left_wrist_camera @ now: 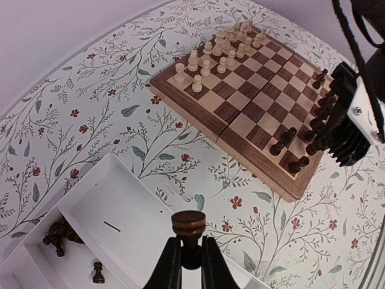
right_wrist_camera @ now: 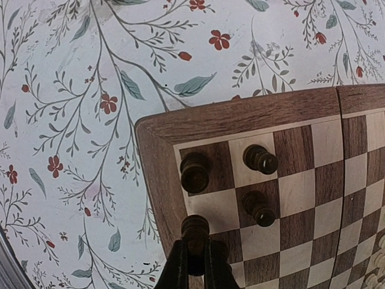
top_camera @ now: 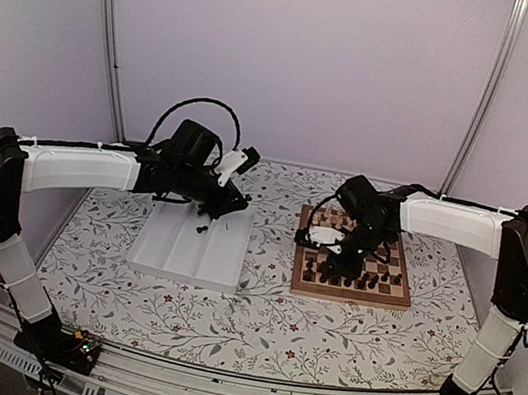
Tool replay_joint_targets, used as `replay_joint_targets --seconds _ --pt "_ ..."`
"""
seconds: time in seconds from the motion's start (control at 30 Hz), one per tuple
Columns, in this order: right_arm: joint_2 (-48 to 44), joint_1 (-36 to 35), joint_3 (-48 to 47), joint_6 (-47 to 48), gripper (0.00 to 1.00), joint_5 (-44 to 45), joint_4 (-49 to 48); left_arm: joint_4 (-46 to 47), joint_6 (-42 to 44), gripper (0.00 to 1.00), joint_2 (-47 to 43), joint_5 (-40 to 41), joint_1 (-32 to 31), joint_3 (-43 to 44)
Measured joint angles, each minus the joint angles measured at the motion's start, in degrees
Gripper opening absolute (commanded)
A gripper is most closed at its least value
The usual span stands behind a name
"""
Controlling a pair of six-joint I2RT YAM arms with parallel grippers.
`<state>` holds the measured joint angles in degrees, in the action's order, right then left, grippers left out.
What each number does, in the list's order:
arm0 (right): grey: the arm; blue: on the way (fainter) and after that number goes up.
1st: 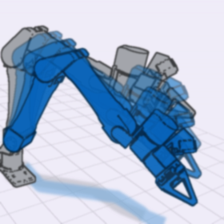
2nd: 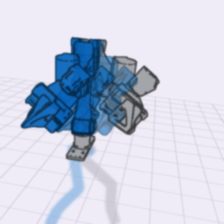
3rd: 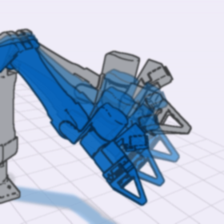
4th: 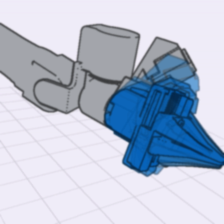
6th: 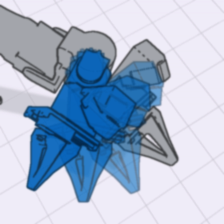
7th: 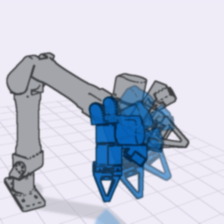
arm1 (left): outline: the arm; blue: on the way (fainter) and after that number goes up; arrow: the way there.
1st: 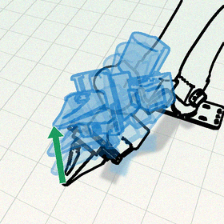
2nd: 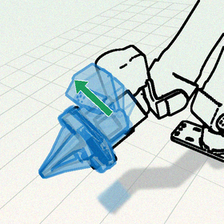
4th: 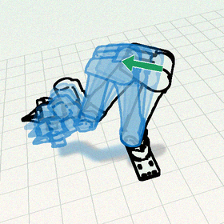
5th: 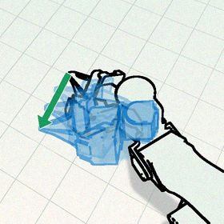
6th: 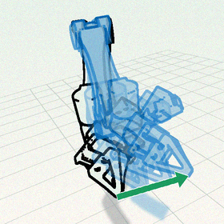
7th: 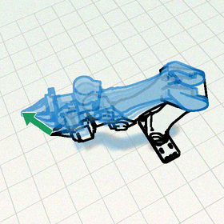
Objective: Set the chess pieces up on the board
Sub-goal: Place the chess piece on the chessboard.
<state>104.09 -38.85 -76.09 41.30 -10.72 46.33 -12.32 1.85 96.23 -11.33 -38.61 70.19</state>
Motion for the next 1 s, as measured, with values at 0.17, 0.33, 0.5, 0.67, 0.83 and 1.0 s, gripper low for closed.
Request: replay_joint_targets --seconds 0.17,0.33,0.5,0.67,0.83,1.0 --pt "0.3 0.0 0.0 0.0 0.07 0.3 -0.9 0.0 0.0 0.01 0.0 -0.2 0.0 0.0" --pt "1.1 0.0 0.0 0.1 0.11 1.0 -1.4 0.0 0.0 0.01 0.0 -0.3 0.0 0.0" --pt "2.0 0.0 0.0 0.1 0.17 1.3 -1.5 0.0 0.0 0.01 0.0 -0.6 0.0 0.0" --pt "2.1 0.0 0.1 0.1 0.29 1.4 -1.8 -0.1 0.0 0.01 0.1 -1.0 0.0 0.0" --pt "2.1 0.0 0.0 0.1 0.35 1.4 -1.4 -0.3 0.0 0.01 0.4 -1.5 0.0 0.0" --pt "1.6 0.0 -2.6 0.0 0.38 1.0 1.4 -0.5 0.0 0.02 1.0 -4.7 0.0 0.0"
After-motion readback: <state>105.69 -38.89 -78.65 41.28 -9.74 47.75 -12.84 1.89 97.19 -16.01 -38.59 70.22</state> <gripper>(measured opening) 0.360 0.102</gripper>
